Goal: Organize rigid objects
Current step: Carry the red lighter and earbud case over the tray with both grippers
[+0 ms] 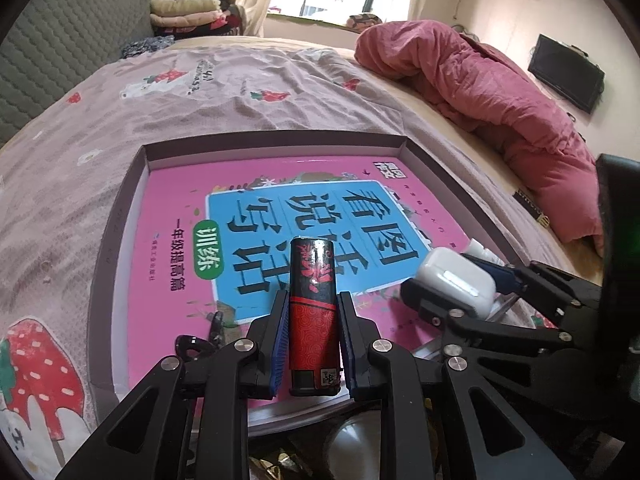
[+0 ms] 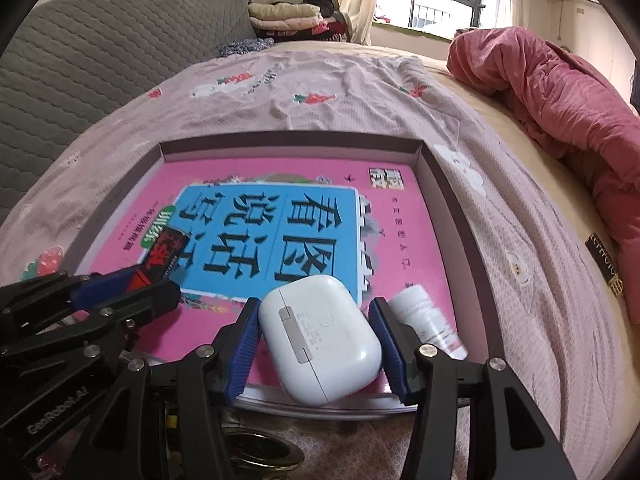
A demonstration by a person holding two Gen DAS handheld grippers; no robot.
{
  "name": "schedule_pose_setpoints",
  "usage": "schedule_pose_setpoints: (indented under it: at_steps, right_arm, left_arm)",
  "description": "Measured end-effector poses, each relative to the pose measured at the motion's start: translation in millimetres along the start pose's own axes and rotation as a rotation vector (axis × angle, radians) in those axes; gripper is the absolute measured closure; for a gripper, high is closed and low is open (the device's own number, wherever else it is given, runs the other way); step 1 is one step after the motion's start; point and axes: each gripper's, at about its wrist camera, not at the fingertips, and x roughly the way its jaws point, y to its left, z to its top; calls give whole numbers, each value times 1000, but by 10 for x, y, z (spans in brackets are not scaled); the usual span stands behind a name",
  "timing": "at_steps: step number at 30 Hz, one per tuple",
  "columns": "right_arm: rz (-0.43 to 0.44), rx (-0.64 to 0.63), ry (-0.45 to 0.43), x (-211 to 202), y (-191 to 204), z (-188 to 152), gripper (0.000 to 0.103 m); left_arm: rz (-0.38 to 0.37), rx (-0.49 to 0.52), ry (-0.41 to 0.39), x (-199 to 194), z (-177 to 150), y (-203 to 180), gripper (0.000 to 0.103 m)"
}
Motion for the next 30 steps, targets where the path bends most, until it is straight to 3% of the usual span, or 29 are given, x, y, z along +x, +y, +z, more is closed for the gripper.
schedule_pose_setpoints:
  at_steps: [30]
  right_arm:
    - [26, -3, 10, -10, -55, 4, 47]
  left_arm:
    - [-41, -5, 29, 130, 16, 12, 80]
